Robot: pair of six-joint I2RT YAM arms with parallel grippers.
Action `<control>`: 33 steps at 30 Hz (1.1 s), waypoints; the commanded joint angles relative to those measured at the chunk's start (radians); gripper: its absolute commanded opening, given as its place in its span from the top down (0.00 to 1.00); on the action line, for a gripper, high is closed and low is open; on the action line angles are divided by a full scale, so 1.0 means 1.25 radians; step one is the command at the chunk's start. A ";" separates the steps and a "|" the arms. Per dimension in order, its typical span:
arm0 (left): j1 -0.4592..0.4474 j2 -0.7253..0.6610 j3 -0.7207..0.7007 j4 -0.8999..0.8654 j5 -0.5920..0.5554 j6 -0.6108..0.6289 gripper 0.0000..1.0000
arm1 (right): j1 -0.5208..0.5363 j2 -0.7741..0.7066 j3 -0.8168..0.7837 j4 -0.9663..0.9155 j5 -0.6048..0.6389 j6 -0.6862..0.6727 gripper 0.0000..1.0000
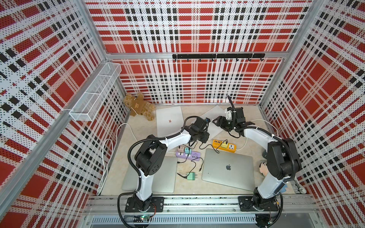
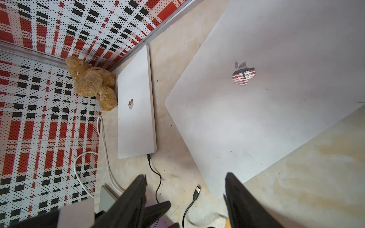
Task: Unplug the laptop charger
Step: Place the charging cable at the center of the board, then remove the plug from the socket.
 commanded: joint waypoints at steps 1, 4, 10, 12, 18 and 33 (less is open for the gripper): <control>-0.005 -0.046 -0.018 0.051 0.036 -0.047 0.71 | 0.020 -0.083 -0.018 -0.065 0.130 -0.041 0.32; -0.004 -0.066 -0.052 0.100 0.045 -0.077 0.72 | 0.030 -0.156 -0.063 -0.089 0.191 -0.048 0.31; 0.005 -0.081 -0.113 0.209 0.106 -0.153 0.73 | 0.033 -0.326 -0.151 -0.167 0.285 -0.050 0.30; 0.004 -0.079 -0.120 0.223 0.114 -0.170 0.73 | 0.034 -0.382 -0.180 -0.194 0.309 -0.049 0.29; -0.001 -0.067 -0.151 0.286 0.147 -0.234 0.77 | 0.034 -0.519 -0.262 -0.273 0.369 -0.043 0.28; -0.011 -0.001 -0.181 0.360 0.204 -0.295 0.92 | 0.039 -0.621 -0.427 -0.279 0.365 0.012 0.27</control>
